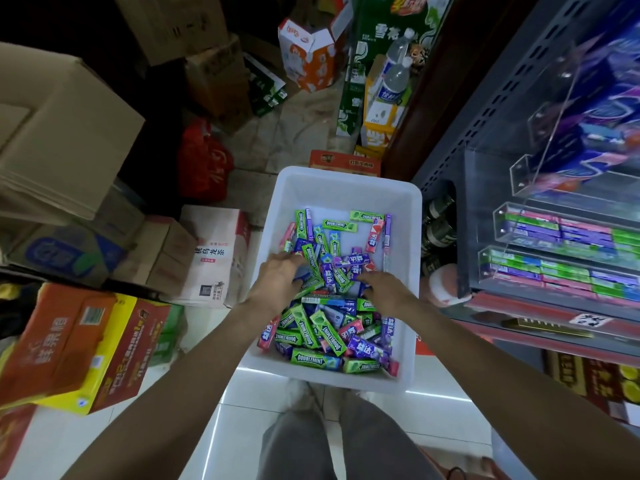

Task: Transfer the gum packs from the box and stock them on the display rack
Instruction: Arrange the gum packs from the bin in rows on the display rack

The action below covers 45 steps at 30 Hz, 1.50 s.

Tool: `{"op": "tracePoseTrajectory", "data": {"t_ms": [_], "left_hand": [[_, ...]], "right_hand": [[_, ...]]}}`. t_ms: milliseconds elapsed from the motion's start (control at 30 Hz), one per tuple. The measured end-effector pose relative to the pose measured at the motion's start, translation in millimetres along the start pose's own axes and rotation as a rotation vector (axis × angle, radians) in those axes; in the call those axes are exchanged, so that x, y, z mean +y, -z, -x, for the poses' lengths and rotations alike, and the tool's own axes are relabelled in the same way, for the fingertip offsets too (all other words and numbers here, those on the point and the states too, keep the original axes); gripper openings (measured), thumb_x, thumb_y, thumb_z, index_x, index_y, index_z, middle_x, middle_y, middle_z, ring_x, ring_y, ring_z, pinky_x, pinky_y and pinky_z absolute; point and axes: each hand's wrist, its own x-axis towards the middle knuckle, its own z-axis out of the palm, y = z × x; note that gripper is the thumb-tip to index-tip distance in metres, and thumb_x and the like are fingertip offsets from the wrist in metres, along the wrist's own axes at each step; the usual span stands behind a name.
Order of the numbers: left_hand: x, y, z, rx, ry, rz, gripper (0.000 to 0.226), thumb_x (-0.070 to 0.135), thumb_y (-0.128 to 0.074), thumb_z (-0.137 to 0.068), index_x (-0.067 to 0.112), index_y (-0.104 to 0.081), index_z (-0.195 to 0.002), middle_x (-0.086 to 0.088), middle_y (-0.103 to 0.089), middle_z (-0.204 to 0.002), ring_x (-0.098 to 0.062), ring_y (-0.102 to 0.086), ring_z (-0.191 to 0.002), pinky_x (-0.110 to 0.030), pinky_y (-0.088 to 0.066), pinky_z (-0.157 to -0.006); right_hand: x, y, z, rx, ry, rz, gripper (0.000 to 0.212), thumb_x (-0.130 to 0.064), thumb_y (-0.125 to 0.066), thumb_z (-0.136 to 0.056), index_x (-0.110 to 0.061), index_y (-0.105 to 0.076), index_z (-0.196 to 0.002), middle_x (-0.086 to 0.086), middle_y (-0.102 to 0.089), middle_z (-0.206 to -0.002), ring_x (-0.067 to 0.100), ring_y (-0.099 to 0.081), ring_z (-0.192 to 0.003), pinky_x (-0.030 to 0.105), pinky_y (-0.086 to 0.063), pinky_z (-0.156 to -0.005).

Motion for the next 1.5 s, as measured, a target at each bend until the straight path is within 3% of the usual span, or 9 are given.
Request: {"op": "tracePoseTrajectory", "data": {"t_ms": [333,567,700,833,967,1100,1233,1367,1500], "left_hand": [[6,10,12,0.312,-0.02,0.614,0.037,-0.004,-0.065,-0.082,0.016,-0.065,-0.113,0.002,-0.059,-0.111,-0.011,-0.056,-0.102,-0.019,-0.046,-0.09],[4,15,9,0.329,0.097,0.924,0.034,-0.005,-0.059,-0.087,0.019,-0.062,-0.111,-0.006,-0.061,-0.119,-0.01,-0.059,-0.101,-0.028,-0.054,-0.088],[0,16,11,0.282,0.15,1.003,0.035,-0.005,-0.056,-0.089,0.005,-0.058,-0.122,-0.008,-0.06,-0.124,-0.002,-0.061,-0.095,-0.021,-0.057,-0.074],[1,14,13,0.257,0.178,1.077,0.037,-0.006,-0.053,-0.09,0.001,-0.053,-0.126,-0.004,-0.06,-0.109,0.008,-0.064,-0.078,-0.012,-0.052,-0.056],[-2,16,11,0.237,0.23,1.104,0.029,-0.002,-0.054,-0.091,-0.005,-0.056,-0.12,-0.013,-0.062,-0.107,0.004,-0.065,-0.073,-0.013,-0.052,-0.054],[3,27,11,0.269,0.204,1.085,0.023,-0.002,-0.052,-0.092,-0.001,-0.059,-0.114,-0.006,-0.06,-0.096,0.002,-0.063,-0.075,-0.014,-0.052,-0.063],[14,46,8,0.267,0.174,1.111,0.022,-0.001,-0.052,-0.093,-0.003,-0.059,-0.114,-0.002,-0.062,-0.09,-0.011,-0.059,-0.085,-0.031,-0.048,-0.085],[39,72,0,0.301,0.147,1.148,0.027,0.007,-0.05,-0.096,-0.001,-0.052,-0.121,-0.004,-0.063,-0.091,-0.008,-0.062,-0.075,-0.027,-0.052,-0.072],[85,98,-6,0.318,0.096,1.252,0.022,0.007,-0.049,-0.096,0.004,-0.053,-0.118,-0.005,-0.065,-0.087,-0.004,-0.065,-0.07,-0.015,-0.054,-0.065]], "right_hand": [[9,10,-13,-0.027,0.016,0.135,0.049,0.009,-0.037,-0.092,-0.009,-0.045,-0.137,0.018,-0.052,-0.131,0.033,-0.052,-0.116,0.032,-0.043,-0.091],[-1,3,-16,-0.008,-0.072,0.329,0.059,0.011,-0.043,-0.087,-0.005,-0.03,-0.143,0.028,-0.029,-0.138,0.041,-0.046,-0.122,0.039,-0.045,-0.095],[3,0,-27,0.025,-0.075,0.342,0.041,0.002,-0.051,-0.088,-0.005,-0.05,-0.128,0.019,-0.042,-0.134,0.033,-0.032,-0.131,0.038,-0.04,-0.102],[4,5,-29,-0.017,-0.061,0.347,0.038,-0.008,-0.059,-0.088,-0.011,-0.056,-0.126,0.019,-0.042,-0.134,0.038,-0.026,-0.133,0.038,-0.035,-0.103],[4,18,-13,-0.001,0.011,0.145,0.026,-0.014,-0.061,-0.088,-0.014,-0.054,-0.114,0.013,-0.054,-0.115,0.03,-0.051,-0.108,0.033,-0.041,-0.085],[-2,47,14,0.222,0.06,-0.176,0.017,-0.008,-0.061,-0.088,-0.008,-0.053,-0.103,0.011,-0.055,-0.091,0.021,-0.051,-0.084,0.026,-0.036,-0.069],[-11,77,37,0.397,0.03,-0.541,0.018,-0.011,-0.063,-0.088,-0.003,-0.057,-0.102,0.012,-0.055,-0.096,0.021,-0.051,-0.09,0.027,-0.038,-0.07],[-13,108,68,0.484,0.027,-0.937,0.01,-0.01,-0.062,-0.088,-0.012,-0.058,-0.096,0.014,-0.06,-0.1,0.026,-0.06,-0.098,0.044,-0.054,-0.077],[1,141,113,0.55,0.056,-1.152,0.021,-0.009,-0.061,-0.088,-0.007,-0.058,-0.108,0.014,-0.062,-0.101,0.021,-0.062,-0.092,0.027,-0.058,-0.062]]}}
